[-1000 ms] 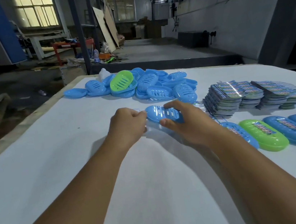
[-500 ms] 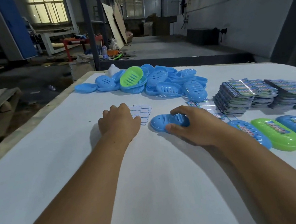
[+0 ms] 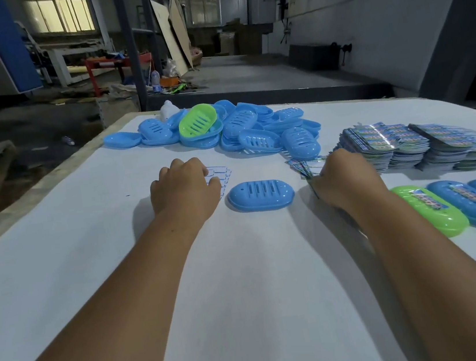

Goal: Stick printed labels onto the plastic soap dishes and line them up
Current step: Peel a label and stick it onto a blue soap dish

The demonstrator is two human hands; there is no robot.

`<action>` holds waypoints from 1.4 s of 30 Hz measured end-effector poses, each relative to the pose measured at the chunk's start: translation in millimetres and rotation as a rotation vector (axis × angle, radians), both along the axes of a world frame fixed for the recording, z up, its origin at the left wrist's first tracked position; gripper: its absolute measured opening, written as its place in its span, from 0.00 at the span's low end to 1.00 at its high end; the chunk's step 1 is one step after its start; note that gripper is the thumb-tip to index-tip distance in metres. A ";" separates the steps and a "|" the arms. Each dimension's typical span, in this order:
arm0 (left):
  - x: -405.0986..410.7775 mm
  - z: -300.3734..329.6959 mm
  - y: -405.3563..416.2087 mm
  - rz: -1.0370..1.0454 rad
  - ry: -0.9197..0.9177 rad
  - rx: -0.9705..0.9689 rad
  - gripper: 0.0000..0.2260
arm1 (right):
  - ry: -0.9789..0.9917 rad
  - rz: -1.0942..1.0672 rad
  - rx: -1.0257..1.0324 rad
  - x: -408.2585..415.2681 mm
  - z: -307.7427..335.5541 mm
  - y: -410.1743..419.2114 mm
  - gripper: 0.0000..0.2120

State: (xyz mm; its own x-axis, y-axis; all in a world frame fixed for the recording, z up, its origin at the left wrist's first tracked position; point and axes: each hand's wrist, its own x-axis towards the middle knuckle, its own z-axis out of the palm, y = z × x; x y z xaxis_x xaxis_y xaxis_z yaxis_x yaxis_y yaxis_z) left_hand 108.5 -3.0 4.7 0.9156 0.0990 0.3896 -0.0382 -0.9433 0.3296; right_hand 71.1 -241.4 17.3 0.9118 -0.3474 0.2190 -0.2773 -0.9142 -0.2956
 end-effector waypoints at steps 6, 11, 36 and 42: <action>-3.6 1.3 -4.1 -0.040 -0.081 -0.054 0.10 | -0.062 -0.072 0.045 -1.2 6.4 1.1 0.07; -6.8 1.3 -13.4 -0.166 -0.074 -0.299 0.07 | -0.071 -0.117 0.106 -6.0 8.5 3.0 0.05; -13.5 12.9 -26.0 -0.357 0.130 -0.816 0.14 | -0.317 0.370 0.925 -7.8 -0.1 42.6 0.13; -15.4 12.8 -24.9 -0.377 0.201 -0.796 0.13 | -0.371 0.325 0.891 -3.2 -0.7 38.8 0.13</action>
